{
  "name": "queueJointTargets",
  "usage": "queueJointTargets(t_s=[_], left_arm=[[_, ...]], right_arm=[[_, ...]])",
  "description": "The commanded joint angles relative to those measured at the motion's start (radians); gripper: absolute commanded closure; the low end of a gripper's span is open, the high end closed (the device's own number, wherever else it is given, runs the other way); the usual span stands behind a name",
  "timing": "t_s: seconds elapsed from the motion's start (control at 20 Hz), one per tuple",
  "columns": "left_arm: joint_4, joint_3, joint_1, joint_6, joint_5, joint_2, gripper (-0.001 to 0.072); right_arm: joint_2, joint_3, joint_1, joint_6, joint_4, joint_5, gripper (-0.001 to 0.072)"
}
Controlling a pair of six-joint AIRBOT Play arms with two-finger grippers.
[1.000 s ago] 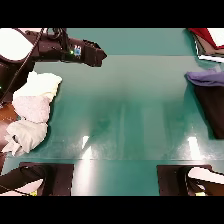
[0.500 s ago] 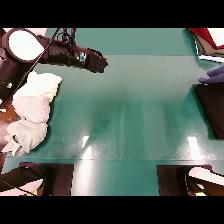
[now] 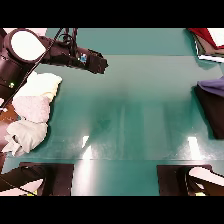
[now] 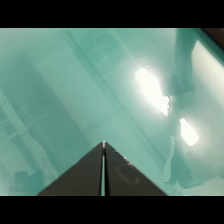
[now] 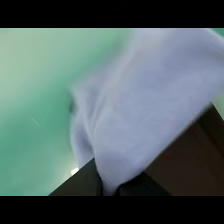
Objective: Fold the shirts.
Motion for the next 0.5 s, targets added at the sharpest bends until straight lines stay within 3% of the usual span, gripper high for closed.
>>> queueJointTargets(t_s=[0.0, 0.05, 0.1, 0.15, 0.2, 0.45], left_arm=[[0.001, 0.0, 0.0, 0.005, -0.001, -0.001, 0.0681], [0.001, 0.0, 0.0, 0.005, -0.001, -0.001, 0.0681], [0.001, 0.0, 0.0, 0.005, -0.001, -0.001, 0.0681], [0.001, 0.0, 0.0, 0.008, -0.001, -0.001, 0.0681], [0.001, 0.0, 0.0, 0.019, -0.002, -0.001, 0.0681], [0.001, 0.0, 0.0, 0.029, -0.001, -0.001, 0.068]], right_arm=[[0.001, 0.0, -0.002, 0.135, -0.254, 0.145, 0.0688], [0.001, 0.0, -0.002, 0.143, -0.302, 0.176, 0.0608], [0.001, 0.0, -0.002, 0.159, -0.343, 0.193, 0.0382], [0.003, -0.001, -0.002, 0.175, -0.376, 0.2, 0.021], [0.01, -0.012, -0.002, 0.177, -0.406, 0.195, 0.0179], [0.061, -0.129, 0.006, 0.177, -0.39, 0.169, 0.0181]])
